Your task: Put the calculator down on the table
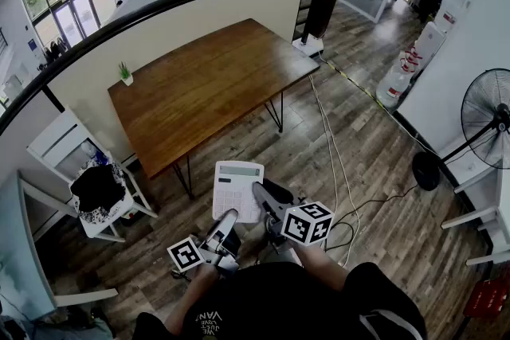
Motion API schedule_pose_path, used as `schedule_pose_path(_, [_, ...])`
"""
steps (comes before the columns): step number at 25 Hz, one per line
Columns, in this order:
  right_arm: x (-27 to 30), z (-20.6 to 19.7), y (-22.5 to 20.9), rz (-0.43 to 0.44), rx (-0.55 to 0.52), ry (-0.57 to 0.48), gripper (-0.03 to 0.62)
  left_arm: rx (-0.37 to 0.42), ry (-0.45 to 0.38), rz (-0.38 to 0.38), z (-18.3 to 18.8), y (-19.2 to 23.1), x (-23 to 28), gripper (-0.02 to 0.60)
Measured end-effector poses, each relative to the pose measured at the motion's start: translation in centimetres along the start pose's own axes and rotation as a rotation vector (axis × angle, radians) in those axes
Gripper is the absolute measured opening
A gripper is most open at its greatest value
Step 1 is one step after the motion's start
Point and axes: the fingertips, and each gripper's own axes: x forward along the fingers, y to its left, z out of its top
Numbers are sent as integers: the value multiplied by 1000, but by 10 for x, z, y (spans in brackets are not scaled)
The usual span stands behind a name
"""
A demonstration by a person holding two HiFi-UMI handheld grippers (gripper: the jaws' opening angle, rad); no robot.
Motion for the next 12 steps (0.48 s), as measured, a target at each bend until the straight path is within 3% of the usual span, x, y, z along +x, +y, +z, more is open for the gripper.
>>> schedule_pose_path(12, [48,46,-87,26,24,41,107,-2,-32,44,31,37,96,49])
